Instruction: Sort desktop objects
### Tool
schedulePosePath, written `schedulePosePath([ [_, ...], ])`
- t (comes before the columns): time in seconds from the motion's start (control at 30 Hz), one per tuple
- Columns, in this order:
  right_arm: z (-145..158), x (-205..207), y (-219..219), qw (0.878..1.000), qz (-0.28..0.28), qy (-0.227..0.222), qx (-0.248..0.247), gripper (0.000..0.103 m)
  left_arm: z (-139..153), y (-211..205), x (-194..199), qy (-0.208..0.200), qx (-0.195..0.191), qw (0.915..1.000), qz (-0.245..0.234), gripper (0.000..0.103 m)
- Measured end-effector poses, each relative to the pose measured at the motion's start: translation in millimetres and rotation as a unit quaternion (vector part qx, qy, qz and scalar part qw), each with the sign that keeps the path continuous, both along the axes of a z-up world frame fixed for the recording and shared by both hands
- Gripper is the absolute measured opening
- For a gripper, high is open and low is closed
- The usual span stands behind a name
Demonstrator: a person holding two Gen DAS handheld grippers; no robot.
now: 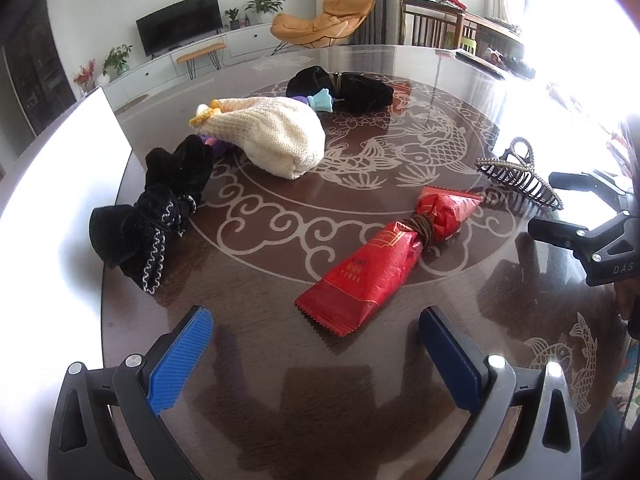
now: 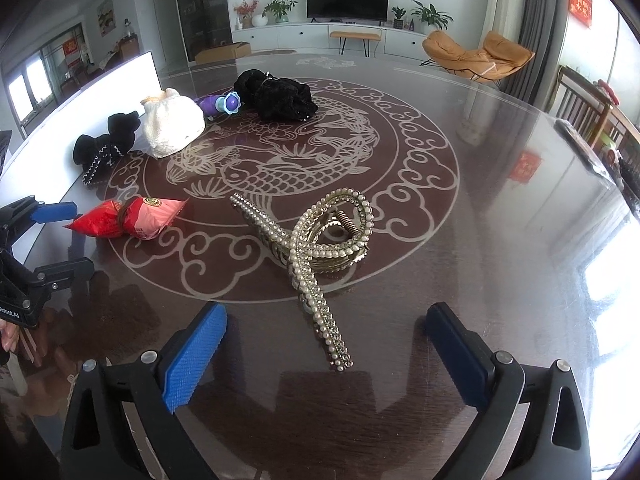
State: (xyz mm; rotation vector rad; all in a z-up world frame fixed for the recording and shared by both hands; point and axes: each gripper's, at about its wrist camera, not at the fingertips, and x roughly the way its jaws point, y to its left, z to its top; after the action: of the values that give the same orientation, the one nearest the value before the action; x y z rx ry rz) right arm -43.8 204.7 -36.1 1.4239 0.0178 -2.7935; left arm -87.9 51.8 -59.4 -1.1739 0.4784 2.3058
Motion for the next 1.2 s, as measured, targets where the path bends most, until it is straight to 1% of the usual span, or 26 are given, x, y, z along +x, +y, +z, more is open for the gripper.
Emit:
schedulePosePath([
  [0.07, 0, -1, -1, 1.0, 0.002, -0.001, -0.001, 0.102, 4, 10, -8, 0.005, -0.007, 0.9998, -0.016, 0.103],
  [0.17, 0, -1, -1, 1.0, 0.002, -0.002, -0.001, 0.102, 0, 31, -21, -0.014, -0.006, 0.9986, -0.05, 0.103],
  [0.27, 0, -2, -1, 1.0, 0.002, -0.002, -0.002, 0.102, -1, 48, -26, -0.011, 0.0, 0.9968, -0.08, 0.103],
  [0.33, 0, -2, -2, 1.0, 0.002, -0.002, -0.002, 0.102, -1, 56, -28, -0.025, 0.007, 0.9942, -0.105, 0.103],
  [0.37, 0, -2, -2, 1.0, 0.002, -0.002, -0.002, 0.102, -1, 58, -27, -0.03, 0.019, 0.9922, -0.119, 0.088],
  [0.4, 0, -2, -2, 1.0, 0.002, -0.002, -0.002, 0.102, 2, 60, -24, -0.023, 0.025, 0.9915, -0.125, 0.063],
  [0.43, 0, -1, -1, 1.0, 0.002, -0.002, -0.002, 0.102, 6, 59, -23, -0.022, 0.029, 0.9917, -0.123, 0.049],
  [0.47, 0, -1, -1, 1.0, 0.002, -0.002, -0.002, 0.102, 9, 58, -22, -0.021, 0.026, 0.9931, -0.112, 0.021],
  [0.5, -1, -2, -2, 1.0, 0.002, -0.002, -0.002, 0.102, 10, 57, -21, -0.019, 0.022, 0.9947, -0.099, 0.021],
  [0.57, 0, -2, -1, 1.0, 0.003, -0.002, -0.003, 0.103, 10, 47, -14, -0.02, 0.037, 0.996, -0.079, 0.021],
  [0.63, -1, -1, -1, 1.0, 0.004, -0.002, -0.003, 0.103, 9, 30, -7, -0.029, 0.066, 0.9964, -0.045, 0.021],
  [0.67, -1, -1, -1, 1.0, 0.004, -0.002, -0.004, 0.103, 8, 22, -4, -0.038, 0.083, 0.9954, -0.029, 0.021],
  [0.73, -1, -1, -1, 1.0, 0.004, -0.001, -0.008, 0.103, 9, 6, 7, -0.049, 0.108, 0.993, -0.003, 0.021],
  [0.8, 2, 1, 6, 0.999, 0.006, 0.006, -0.032, 0.103, 13, -7, 21, -0.043, 0.121, 0.9918, 0.006, 0.021],
  [0.9, 6, 5, 23, 0.995, 0.022, 0.014, -0.095, 0.103, 21, -26, 41, -0.032, 0.141, 0.9894, 0.011, 0.021],
  [0.93, 8, 5, 27, 0.994, 0.027, 0.012, -0.107, 0.103, 22, -31, 46, -0.03, 0.148, 0.9885, 0.013, 0.021],
  [0.97, 9, 1, 28, 0.994, 0.026, 0.002, -0.104, 0.103, 23, -34, 49, -0.03, 0.154, 0.9875, 0.014, 0.021],
  [1.03, 9, -10, 24, 0.997, 0.02, -0.024, -0.071, 0.103, 27, -37, 53, -0.034, 0.166, 0.9854, 0.016, 0.021],
  [1.13, 12, -26, 8, 0.998, 0.046, -0.03, -0.039, 0.103, 34, -42, 59, -0.033, 0.182, 0.9826, 0.019, 0.021],
  [1.17, 12, -32, 3, 0.998, 0.054, -0.027, -0.025, 0.101, 38, -45, 63, -0.033, 0.188, 0.9815, 0.02, 0.021],
  [1.2, 12, -36, -2, 0.998, 0.06, -0.026, -0.015, 0.094, 42, -48, 64, -0.032, 0.193, 0.9804, 0.022, 0.021],
])
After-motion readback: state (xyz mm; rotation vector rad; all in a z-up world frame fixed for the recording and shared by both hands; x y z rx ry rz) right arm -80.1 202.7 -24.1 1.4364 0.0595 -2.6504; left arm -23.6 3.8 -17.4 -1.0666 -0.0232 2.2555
